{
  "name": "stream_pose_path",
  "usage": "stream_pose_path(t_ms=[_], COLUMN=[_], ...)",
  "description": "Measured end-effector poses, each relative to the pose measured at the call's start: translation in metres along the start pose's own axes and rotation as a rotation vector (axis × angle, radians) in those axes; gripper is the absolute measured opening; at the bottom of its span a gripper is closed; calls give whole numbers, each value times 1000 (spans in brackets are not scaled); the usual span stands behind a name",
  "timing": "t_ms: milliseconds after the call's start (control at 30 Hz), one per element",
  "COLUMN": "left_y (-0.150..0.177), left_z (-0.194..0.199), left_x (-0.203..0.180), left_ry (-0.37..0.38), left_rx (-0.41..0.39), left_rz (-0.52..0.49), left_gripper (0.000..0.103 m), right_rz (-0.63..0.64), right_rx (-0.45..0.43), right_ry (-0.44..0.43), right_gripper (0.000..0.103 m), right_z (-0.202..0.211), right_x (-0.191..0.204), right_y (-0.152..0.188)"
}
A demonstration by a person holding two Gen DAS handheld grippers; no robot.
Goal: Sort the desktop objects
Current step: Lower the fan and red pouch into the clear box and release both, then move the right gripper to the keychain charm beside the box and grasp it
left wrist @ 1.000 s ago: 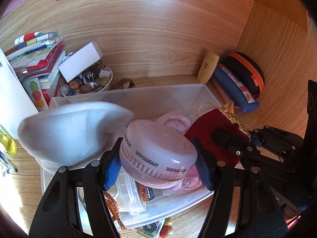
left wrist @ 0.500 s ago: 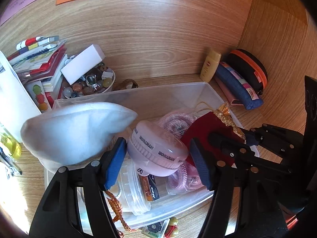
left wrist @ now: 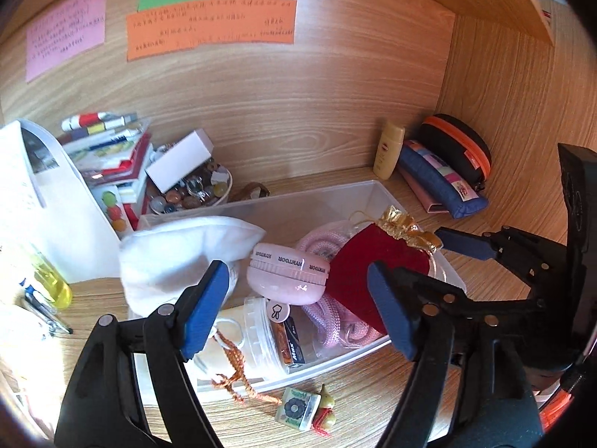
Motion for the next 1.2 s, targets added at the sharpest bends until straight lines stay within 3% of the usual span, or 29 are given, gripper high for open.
stream_pose_path(t_ms=[200, 300, 400, 567, 767, 1200], left_y=[3, 7, 13, 28, 52, 101], left_z=[22, 32, 39, 48, 48, 38], left_x=[2, 5, 12, 25, 35, 49], left_ry=[-31, -57, -67, -83, -89, -101], left_rx=[-33, -40, -45, -28, 23, 130], left_rz=[2, 7, 24, 57, 81, 114], left_gripper=[86, 86, 94, 94, 94, 94], right_rz=[22, 26, 36, 68, 96, 157], right_rx=[-44, -65, -71, -68, -29, 159], right_ry=[15, 23, 17, 15, -1, -101], right_gripper=[70, 70, 70, 71, 71, 71], right_z=[18, 27, 36, 43, 41, 4], right_x=[6, 8, 10, 19, 27, 54], right_y=[1, 3, 7, 19, 36, 77])
Point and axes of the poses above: each gripper's, at about its wrist camera, not at the fingertips, and z roughly against the way its jaws point, x to its left, y to its underside, the point moved 2 cm from there along -z, roughly the way its jaws point, and after that the axes turned 10 degrees about -z, right-handed, at the moved point
